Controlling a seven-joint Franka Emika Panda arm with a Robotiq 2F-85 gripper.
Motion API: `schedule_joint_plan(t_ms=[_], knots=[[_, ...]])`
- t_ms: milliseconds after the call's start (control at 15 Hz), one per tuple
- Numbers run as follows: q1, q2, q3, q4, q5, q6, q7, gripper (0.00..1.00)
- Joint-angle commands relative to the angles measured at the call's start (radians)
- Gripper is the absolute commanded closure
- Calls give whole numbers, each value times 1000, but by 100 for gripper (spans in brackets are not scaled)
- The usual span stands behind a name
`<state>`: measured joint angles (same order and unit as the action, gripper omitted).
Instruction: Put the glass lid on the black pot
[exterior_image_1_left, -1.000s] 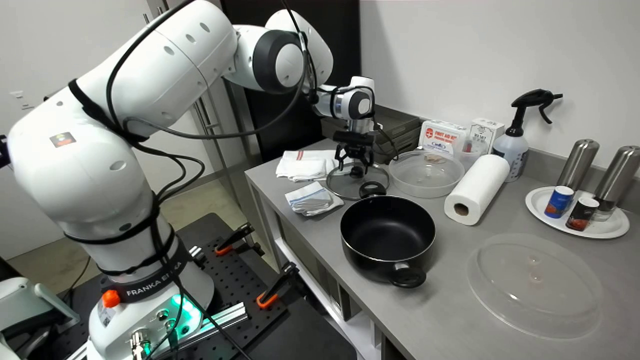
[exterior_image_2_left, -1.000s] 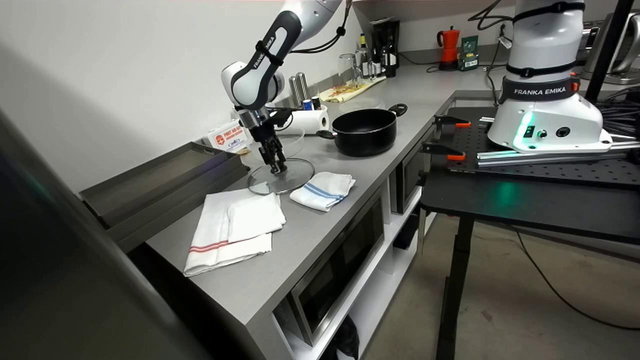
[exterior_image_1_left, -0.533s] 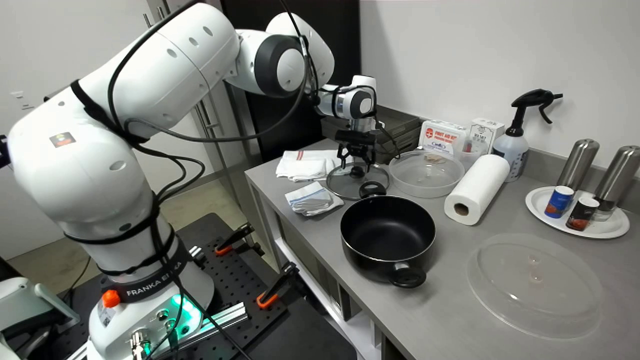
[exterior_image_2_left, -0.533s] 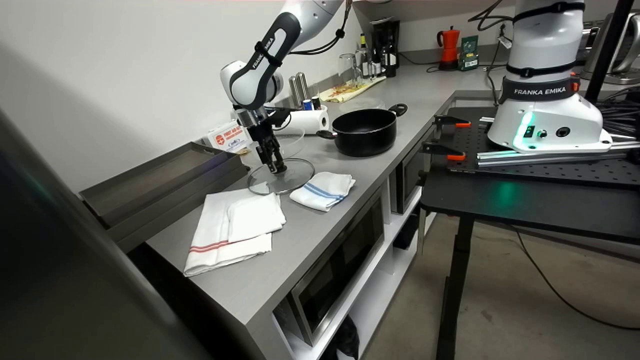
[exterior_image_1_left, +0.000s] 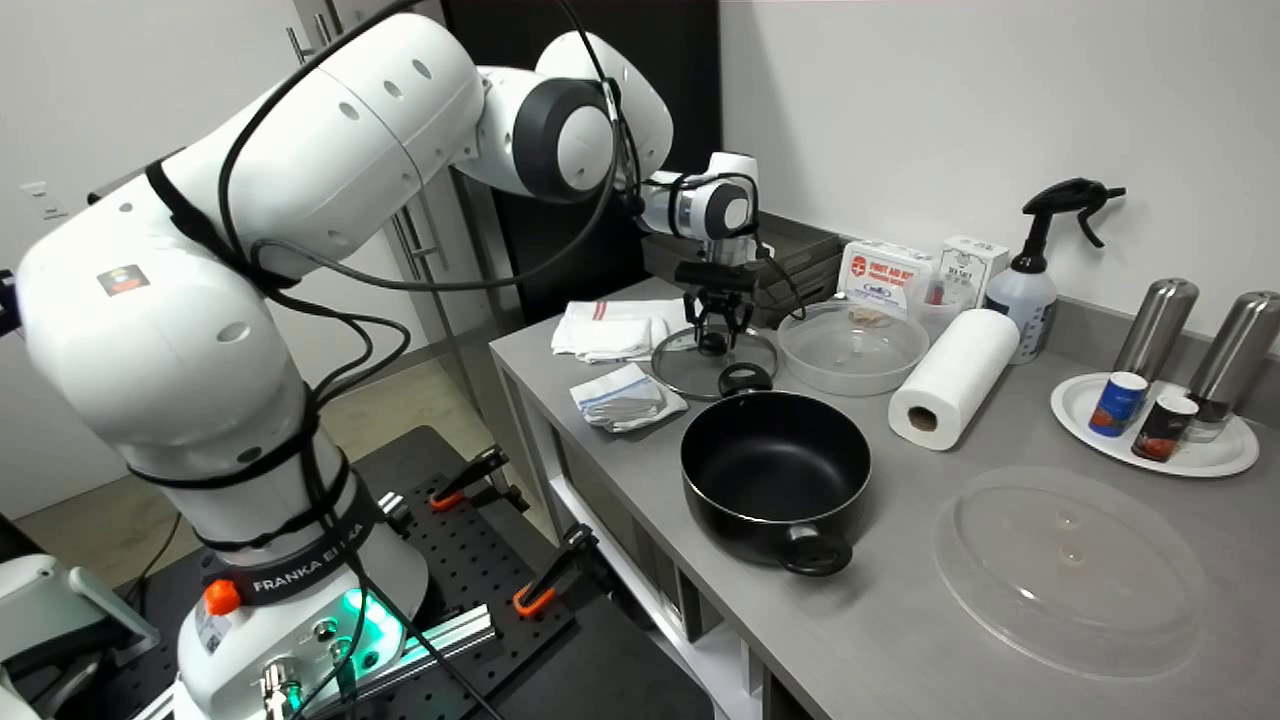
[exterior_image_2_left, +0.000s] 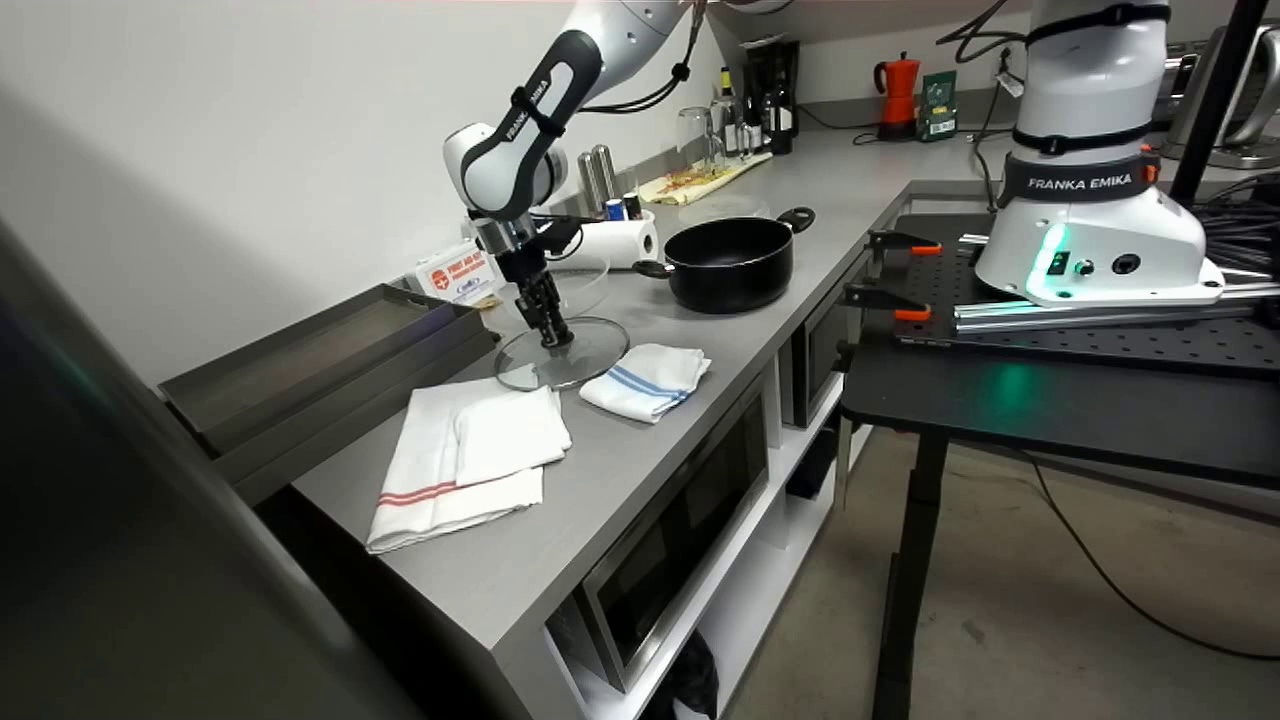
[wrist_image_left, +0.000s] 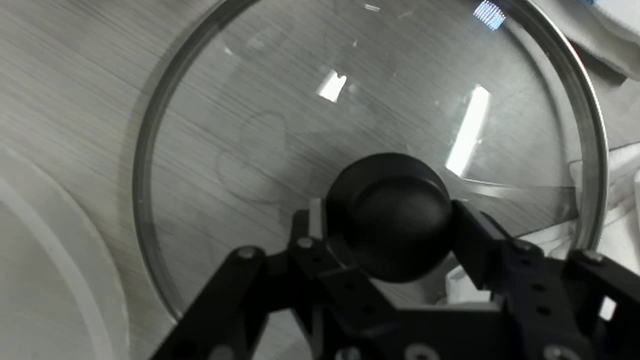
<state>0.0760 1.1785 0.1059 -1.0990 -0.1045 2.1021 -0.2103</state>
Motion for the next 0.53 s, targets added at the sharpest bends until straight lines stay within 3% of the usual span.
schedule_joint_plan(t_ms=[0, 200, 467], knots=[[-4, 24, 4, 46, 22, -1, -23, 68], [-1, 15, 5, 39, 20, 3, -25, 74], [12, -33, 1, -12, 7, 11, -21, 74]])
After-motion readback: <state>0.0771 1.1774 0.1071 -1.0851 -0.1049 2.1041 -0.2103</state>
